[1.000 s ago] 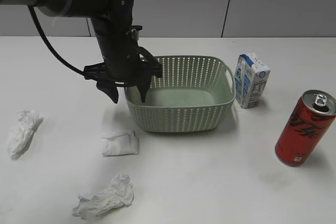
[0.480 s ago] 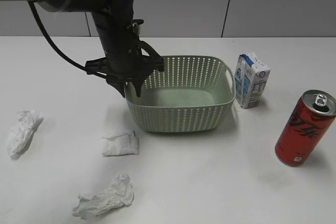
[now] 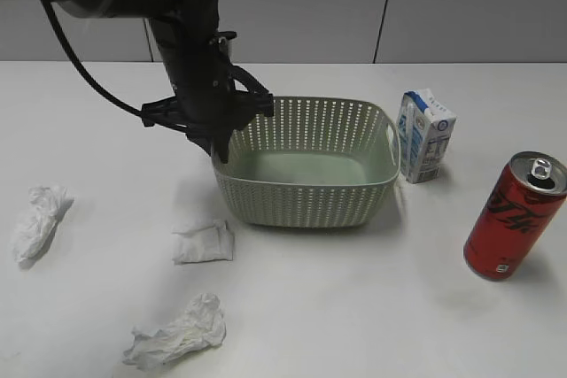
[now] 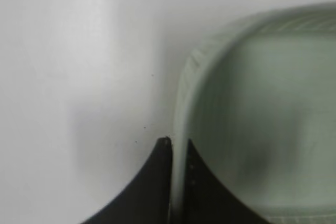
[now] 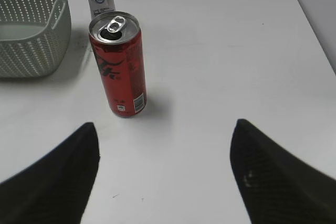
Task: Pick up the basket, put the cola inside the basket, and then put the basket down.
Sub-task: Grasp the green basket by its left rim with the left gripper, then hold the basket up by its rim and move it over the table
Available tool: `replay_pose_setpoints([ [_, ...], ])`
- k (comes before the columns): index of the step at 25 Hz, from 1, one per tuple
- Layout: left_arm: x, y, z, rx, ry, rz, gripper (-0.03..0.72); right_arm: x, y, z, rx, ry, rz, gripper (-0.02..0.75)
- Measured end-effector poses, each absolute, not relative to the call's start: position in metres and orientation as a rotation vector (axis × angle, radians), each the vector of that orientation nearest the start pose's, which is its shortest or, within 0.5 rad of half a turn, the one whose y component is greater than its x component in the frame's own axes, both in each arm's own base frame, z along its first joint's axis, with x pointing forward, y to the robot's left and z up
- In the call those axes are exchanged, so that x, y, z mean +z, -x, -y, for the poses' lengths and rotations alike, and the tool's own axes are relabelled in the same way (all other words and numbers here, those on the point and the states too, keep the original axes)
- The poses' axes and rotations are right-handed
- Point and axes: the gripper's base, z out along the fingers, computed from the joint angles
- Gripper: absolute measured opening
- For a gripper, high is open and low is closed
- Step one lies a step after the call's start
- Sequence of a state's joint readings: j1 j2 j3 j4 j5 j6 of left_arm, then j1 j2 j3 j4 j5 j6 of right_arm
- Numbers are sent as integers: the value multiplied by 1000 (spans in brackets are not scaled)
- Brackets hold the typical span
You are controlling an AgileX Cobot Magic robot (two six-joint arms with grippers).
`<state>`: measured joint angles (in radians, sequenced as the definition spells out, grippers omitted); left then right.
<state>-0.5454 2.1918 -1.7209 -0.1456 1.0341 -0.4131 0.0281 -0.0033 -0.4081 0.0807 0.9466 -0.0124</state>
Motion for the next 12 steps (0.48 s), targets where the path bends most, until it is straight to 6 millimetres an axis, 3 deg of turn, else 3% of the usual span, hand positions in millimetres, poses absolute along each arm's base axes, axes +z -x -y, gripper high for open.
replay_pose_setpoints([
  [5,179,-385,227,-346,-6,-3069,-1,261,-9,-6,106,35,-2018,589],
  [8,203,-386,214,-330,-16,-3022,-1,261,-9,-6,107,33,-2016,589],
  [12,231,-372,207,-361,-94,-2960,-1,268,-8,-6,121,10,-1977,589],
])
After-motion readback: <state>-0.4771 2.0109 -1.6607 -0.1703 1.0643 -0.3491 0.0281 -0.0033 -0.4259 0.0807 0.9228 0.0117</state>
